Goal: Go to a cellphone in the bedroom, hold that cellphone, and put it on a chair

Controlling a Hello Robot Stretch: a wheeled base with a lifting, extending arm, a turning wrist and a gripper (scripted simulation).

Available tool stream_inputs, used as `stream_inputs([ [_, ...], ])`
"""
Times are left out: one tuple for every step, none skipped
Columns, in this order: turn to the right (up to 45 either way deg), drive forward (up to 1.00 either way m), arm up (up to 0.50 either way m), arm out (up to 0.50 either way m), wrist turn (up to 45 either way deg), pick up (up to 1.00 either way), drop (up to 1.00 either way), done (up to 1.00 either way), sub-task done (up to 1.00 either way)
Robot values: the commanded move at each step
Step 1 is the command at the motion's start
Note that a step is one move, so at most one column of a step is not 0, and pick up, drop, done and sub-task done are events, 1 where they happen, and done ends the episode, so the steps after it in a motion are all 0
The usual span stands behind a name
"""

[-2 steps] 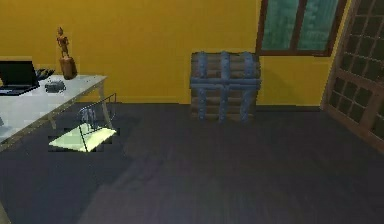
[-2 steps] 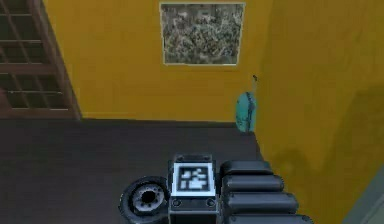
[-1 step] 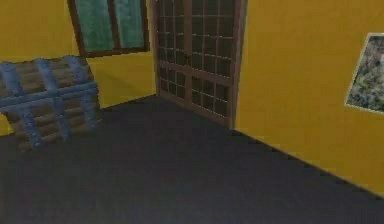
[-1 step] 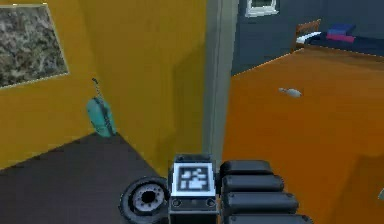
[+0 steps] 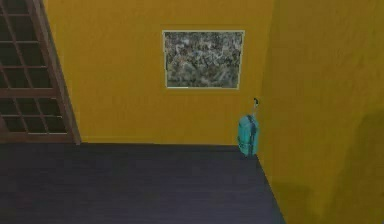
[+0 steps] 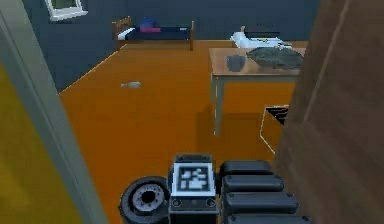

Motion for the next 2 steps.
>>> stream_inputs([
  [0.0, 0.15, 0.00, 0.00, 0.0, 0.00, 0.00, 0.00, 0.00],
  [-45.0, 0.00, 0.00, 0.00, 0.0, 0.00, 0.00, 0.00, 0.00],
])
